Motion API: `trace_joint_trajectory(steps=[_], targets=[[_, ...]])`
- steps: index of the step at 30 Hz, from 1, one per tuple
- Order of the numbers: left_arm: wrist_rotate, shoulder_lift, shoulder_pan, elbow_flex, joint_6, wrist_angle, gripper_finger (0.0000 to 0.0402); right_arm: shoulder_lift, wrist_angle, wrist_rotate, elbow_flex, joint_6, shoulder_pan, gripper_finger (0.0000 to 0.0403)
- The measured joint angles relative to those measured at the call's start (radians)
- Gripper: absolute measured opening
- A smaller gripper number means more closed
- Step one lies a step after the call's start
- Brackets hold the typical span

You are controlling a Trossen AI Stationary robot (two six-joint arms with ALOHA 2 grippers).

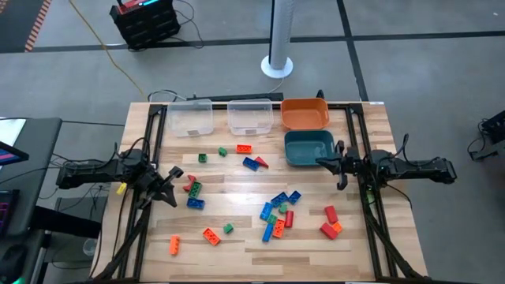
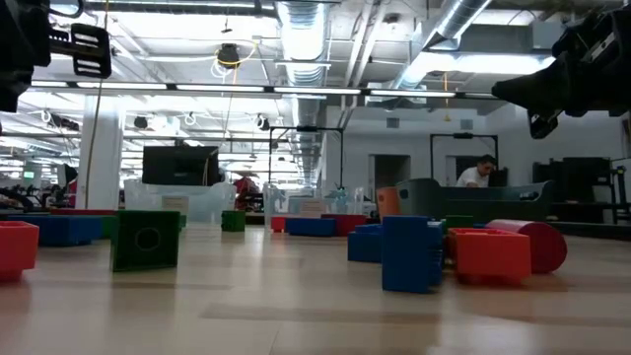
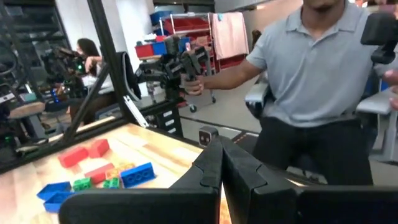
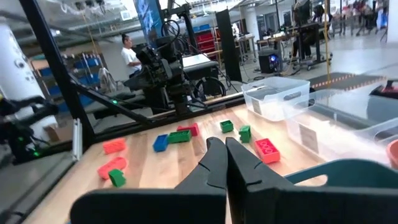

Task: Sort blocks
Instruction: Put the green game piece into the left transparent bin

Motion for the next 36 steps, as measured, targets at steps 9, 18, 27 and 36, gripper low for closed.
trace_joint_trajectory(steps=[9, 18, 27, 36], targets=[[-0.381, 0.000, 0.001, 0.000, -0.384, 0.372, 0.0000, 0.000, 0.002, 0.000, 0.000, 0.037, -0.008, 0.0011], [-0.670, 0.000, 0.001, 0.000, -0.369, 0.362, 0.0000, 0.000, 0.002, 0.002, 0.000, 0.095, -0.034, 0.0011], [-0.871, 0.000, 0.001, 0.000, -0.371, 0.306, 0.0000, 0.000, 0.000, 0.002, 0.000, 0.131, -0.032, 0.0011], [-0.982, 0.037, 0.002, 0.036, -0.309, 0.206, 0.0000, 0.000, 0.013, 0.007, 0.000, 0.173, -0.032, 0.0011]])
